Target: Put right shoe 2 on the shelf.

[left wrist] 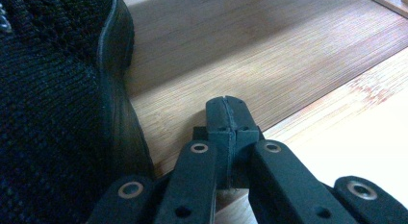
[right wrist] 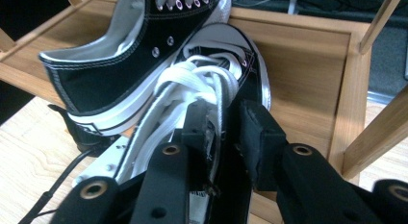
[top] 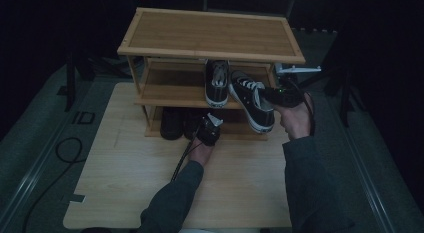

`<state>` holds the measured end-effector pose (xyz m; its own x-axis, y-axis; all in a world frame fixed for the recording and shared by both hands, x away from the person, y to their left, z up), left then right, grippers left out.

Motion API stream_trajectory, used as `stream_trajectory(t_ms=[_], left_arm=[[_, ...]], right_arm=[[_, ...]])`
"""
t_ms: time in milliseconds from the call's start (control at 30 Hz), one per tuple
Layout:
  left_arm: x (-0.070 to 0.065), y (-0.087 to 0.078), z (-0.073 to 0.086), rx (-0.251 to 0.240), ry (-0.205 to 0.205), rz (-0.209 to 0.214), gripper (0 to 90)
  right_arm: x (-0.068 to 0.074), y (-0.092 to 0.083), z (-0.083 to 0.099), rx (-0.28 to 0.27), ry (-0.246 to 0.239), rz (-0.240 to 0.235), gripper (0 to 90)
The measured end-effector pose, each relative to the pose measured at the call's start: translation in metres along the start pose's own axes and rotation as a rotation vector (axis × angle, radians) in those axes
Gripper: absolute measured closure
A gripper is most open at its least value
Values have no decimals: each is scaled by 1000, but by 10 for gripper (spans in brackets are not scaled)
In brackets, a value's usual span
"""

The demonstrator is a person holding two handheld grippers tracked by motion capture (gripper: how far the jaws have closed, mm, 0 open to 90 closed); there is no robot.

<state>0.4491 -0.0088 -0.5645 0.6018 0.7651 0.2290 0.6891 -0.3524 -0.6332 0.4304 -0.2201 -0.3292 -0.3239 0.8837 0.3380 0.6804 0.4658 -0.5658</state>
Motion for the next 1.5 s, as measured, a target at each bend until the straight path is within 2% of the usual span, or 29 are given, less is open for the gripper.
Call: stream_trajectory(t_ms=[267, 400, 533, 667, 733, 833, 1067, 1233, 1367, 1500], left_arm=[[0, 0, 0, 0, 0, 0, 900], [0, 0, 0, 0, -1, 0, 900], [0, 0, 0, 0, -1, 0, 900], [0, 0, 0, 0, 0, 2, 900], [0, 0, 0, 0, 0, 2, 900], [0, 0, 0, 0, 0, 1, 900], [0, 0, 0, 0, 0, 0, 900], [0, 0, 0, 0, 0, 1, 900], [0, 0, 0, 0, 0, 0, 900], [0, 0, 0, 0, 0, 0, 900]], right_arm=[[2, -16, -3, -43, -6, -26, 716], [3, -25, -6, -55, -24, -26, 731], [3, -34, -6, -64, -42, -32, 786], [3, -44, -3, -94, -61, 2, 888], [3, -49, 0, -98, -69, 16, 900], [-1, -54, 6, -94, -80, 30, 900], [-11, -63, 27, -68, -76, 30, 900], [-11, -69, 44, -46, -94, 12, 899], [-6, -73, 67, -4, -134, -3, 899], [-2, -75, 80, 19, -156, -11, 900]])
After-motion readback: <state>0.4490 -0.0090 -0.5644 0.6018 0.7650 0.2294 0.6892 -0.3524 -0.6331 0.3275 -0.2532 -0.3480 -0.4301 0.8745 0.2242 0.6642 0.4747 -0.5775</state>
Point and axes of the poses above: each handheld gripper's, and its own axes: y roughly forward along the jaws, z roughly out of its underside, x roughly to its left, the point moved 1 cm from there along y, roughly forward along the jaws, and after that the axes turned 15 degrees about y, right-handed, at the moved point
